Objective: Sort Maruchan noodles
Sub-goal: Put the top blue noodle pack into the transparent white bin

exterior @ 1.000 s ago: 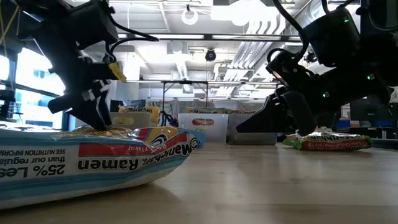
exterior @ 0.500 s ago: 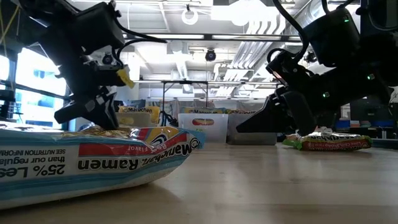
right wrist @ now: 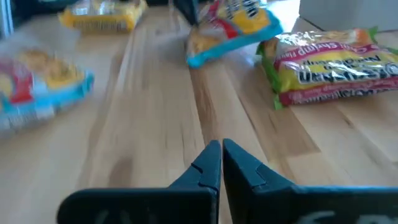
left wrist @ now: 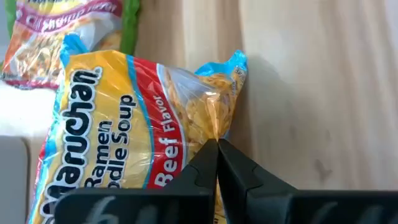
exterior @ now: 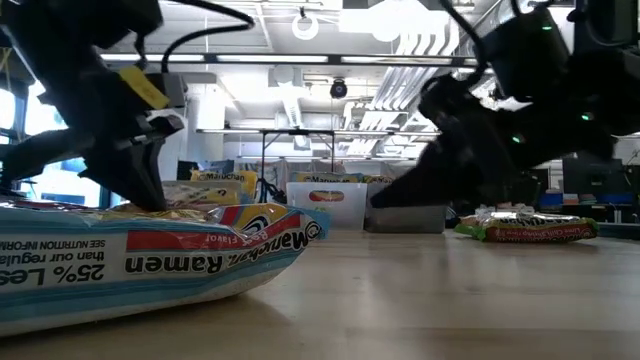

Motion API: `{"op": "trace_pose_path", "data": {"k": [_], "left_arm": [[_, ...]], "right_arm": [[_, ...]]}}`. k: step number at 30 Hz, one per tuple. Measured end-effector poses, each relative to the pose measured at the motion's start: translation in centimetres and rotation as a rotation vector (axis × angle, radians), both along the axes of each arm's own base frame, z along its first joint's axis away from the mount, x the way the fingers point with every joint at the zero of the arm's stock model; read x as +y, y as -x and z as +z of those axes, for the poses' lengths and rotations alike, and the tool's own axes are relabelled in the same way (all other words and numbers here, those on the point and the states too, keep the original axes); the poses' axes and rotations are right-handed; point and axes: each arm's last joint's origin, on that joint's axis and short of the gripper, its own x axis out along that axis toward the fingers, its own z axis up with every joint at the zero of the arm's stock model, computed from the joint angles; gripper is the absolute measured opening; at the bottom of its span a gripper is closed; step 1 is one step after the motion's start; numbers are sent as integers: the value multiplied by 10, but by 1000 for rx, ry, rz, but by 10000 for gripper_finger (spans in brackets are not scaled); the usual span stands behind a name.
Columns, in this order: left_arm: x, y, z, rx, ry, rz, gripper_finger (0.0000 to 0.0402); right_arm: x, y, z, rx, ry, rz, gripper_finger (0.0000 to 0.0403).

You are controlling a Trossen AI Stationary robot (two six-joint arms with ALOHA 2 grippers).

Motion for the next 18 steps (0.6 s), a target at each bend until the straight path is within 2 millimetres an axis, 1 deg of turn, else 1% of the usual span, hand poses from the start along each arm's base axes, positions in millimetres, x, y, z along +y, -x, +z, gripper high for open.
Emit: {"op": "trace_pose_path", "data": {"k": [2, 4, 8, 11, 14, 18], "left_arm": [[-6, -2, -4, -17, -6, -6, 0], [-10, -5, -10, -17, -9, -12, 0], [-17, -11, -26, -9, -44, -21, 0], [-19, -12, -35, 0, -90, -16, 0], [-21, -12, -39, 4, -105, -22, 0], [-25, -11, -37, -13, -110, -33, 0]], "right_arm": [[-2, -10, 5, -4, -33, 14, 17], [-4, -23, 11, -1, -74, 18, 40], [-18, -52, 24, 40, -153, -51, 108], [-29, -68, 35, 58, -153, -72, 164], [-37, -82, 48, 41, -132, -12, 214], [-48, -94, 61, 9, -83, 62, 259]]}}
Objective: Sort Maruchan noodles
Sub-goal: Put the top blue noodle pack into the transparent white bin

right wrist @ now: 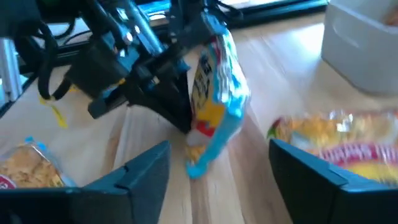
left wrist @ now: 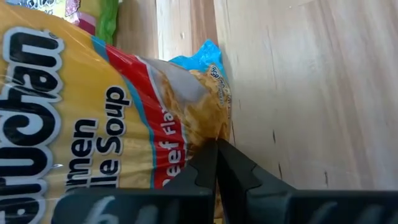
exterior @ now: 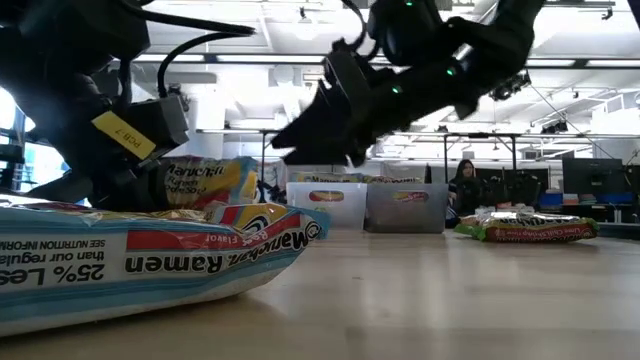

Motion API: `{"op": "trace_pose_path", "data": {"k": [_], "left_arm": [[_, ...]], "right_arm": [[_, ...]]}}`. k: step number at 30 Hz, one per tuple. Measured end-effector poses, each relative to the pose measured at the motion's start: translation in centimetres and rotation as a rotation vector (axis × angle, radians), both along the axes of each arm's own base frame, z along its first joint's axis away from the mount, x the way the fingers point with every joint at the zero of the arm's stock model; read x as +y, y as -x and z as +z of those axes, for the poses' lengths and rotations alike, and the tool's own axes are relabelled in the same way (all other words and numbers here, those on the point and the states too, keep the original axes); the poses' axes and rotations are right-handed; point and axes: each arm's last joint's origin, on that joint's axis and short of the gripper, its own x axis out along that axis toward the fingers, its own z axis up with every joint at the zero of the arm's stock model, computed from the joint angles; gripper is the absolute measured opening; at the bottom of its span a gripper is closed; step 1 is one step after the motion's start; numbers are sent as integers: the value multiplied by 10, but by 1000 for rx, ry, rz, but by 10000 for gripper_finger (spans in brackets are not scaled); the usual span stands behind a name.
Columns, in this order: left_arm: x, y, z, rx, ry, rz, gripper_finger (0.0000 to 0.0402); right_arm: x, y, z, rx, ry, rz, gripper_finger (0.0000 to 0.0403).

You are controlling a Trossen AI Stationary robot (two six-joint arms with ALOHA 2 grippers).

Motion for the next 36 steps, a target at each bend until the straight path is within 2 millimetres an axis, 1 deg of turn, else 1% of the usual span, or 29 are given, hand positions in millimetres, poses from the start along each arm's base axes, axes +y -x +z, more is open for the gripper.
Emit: {"op": "trace_pose_path", "data": {"k": [3, 6, 9, 11, 13, 16, 18, 21, 24, 28, 36], "left_arm": [[-2, 0, 0, -7, 2, -12, 0], [-2, -1, 1, -11, 3, -21, 0], [-3, -1, 1, -14, 2, -34, 0], [-3, -2, 1, -17, 2, -35, 0], [-3, -2, 1, -17, 2, -36, 0], [-3, -2, 1, -18, 1, -35, 0], [-3, -2, 1, -20, 1, -32, 0], [-3, -1, 1, -18, -1, -30, 0], [-3, -1, 1, -16, -3, -33, 0], [-5, 0, 1, -15, -6, -42, 0], [-6, 0, 1, -19, 0, -46, 0]], "right_arm": [[-9, -8, 9, 0, 51, 20, 274], [-20, -19, 19, -10, 102, 39, 277], [-33, -37, 28, -1, 98, 61, 277], [-41, -50, 29, 41, 78, 72, 277], [-46, -63, 26, 77, 63, 84, 277], [-49, -80, 15, 122, 31, 135, 277], [-48, -89, 13, 129, 3, 183, 277], [-48, -99, 9, 123, -37, 205, 277], [-47, -102, 7, 125, -59, 227, 277], [-50, -101, 6, 146, -102, 245, 277], [-48, -102, 14, 171, -160, 253, 278]]}}
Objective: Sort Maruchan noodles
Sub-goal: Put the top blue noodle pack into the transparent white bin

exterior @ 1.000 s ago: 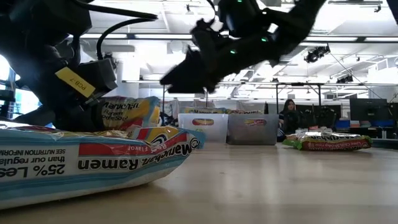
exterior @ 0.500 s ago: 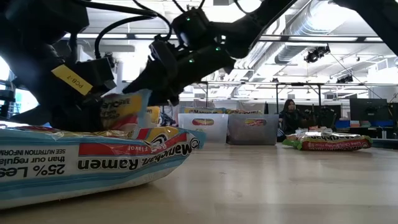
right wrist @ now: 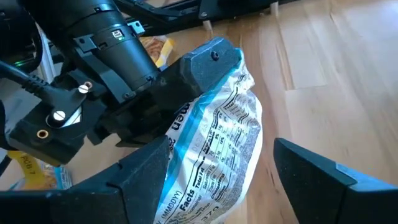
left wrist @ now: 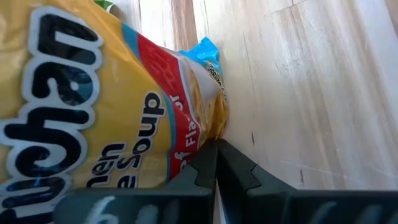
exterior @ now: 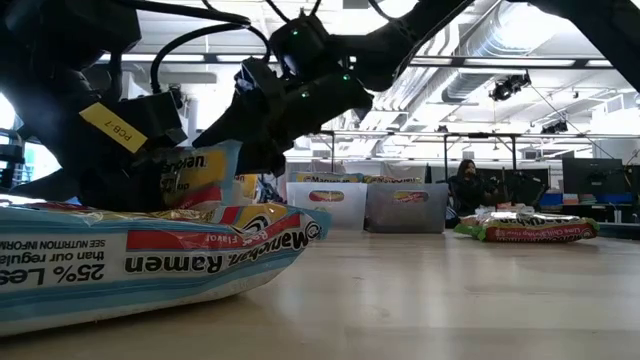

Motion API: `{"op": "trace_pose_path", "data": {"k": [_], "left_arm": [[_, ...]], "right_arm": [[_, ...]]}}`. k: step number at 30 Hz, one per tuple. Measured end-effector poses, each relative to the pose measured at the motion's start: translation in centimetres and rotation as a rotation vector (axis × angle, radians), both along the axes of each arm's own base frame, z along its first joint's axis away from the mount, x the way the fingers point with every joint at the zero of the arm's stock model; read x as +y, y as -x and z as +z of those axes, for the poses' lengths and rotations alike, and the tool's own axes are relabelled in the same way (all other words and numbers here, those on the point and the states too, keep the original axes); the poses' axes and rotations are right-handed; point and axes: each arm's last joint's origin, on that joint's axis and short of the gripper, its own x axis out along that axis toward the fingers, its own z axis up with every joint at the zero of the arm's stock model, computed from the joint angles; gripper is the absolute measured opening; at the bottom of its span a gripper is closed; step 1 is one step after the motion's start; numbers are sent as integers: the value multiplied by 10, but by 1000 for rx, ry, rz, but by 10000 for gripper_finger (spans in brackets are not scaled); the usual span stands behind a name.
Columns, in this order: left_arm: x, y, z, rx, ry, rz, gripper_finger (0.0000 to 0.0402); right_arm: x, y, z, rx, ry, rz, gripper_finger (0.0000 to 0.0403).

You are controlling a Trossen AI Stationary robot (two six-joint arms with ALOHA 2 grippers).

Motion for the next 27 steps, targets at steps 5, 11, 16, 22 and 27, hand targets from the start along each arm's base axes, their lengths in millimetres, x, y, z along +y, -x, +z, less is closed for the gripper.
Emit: {"op": "trace_pose_path", "data": {"k": [5, 11, 16, 22, 27], "left_arm": [[0, 0, 0, -1, 2, 0, 0], [0, 0, 0, 0, -1, -5, 0], [0, 0, 0, 1, -2, -5, 0], [0, 0, 0, 1, -3, -5, 0], [0, -1, 0, -2, -3, -5, 0]], "right_arm": [[0, -5, 14, 67, 18, 18, 284], [3, -7, 32, 141, 65, 34, 287], [14, -7, 35, 164, 82, 79, 287], [22, -5, 24, 198, 97, 77, 287], [24, -5, 19, 183, 93, 46, 287]]}}
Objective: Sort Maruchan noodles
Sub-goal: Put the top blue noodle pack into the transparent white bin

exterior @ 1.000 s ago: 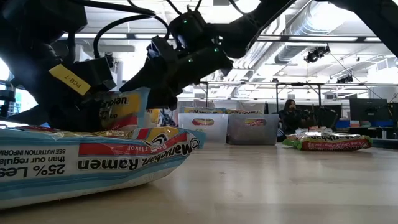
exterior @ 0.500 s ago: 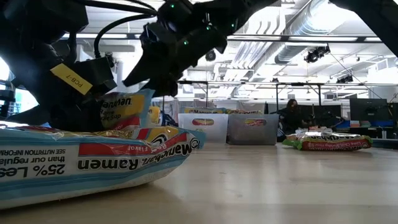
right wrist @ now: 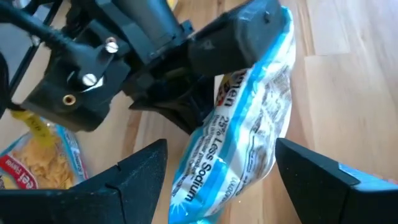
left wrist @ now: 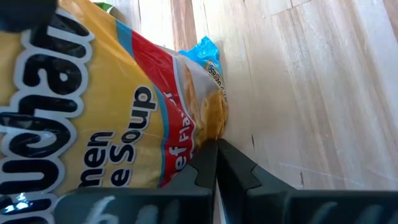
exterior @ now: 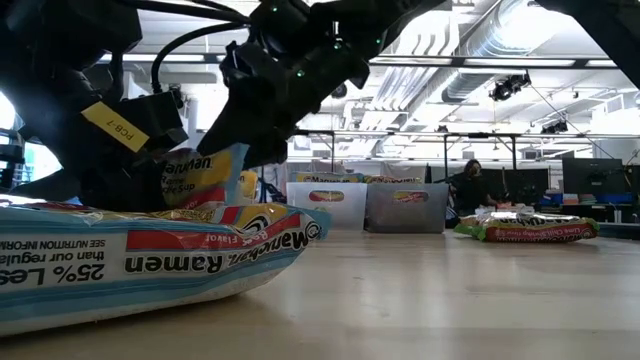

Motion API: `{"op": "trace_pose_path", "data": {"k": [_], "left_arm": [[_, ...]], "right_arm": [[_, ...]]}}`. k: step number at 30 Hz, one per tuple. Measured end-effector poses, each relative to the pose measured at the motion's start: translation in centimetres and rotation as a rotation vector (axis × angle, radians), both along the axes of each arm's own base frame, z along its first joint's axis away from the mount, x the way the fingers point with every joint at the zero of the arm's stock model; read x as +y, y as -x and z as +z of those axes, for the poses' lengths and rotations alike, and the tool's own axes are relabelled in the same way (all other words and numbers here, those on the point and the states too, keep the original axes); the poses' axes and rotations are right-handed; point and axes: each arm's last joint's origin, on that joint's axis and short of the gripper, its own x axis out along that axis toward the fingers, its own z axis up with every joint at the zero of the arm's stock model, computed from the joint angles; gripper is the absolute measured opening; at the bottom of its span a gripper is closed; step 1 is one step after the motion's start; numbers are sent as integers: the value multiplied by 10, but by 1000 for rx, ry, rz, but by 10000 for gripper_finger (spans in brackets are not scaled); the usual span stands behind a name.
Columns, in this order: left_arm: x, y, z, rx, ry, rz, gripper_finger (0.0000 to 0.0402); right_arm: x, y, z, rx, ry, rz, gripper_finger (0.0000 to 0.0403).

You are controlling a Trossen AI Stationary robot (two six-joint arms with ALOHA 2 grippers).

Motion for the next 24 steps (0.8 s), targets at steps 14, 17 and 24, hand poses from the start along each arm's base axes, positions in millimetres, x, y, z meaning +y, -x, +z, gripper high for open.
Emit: {"op": "trace_pose_path", "data": {"k": [14, 17, 24], "left_arm": [[-1, -2, 1, -16, 11, -24, 0], [-2, -3, 1, -21, 19, -27, 0], [-2, -3, 2, -36, 29, -3, 1]], "right_arm": [[2, -8, -21, 8, -16, -65, 252], [2, -8, -23, 13, -16, -63, 209], [2, -9, -24, 2, -23, -24, 104]]}}
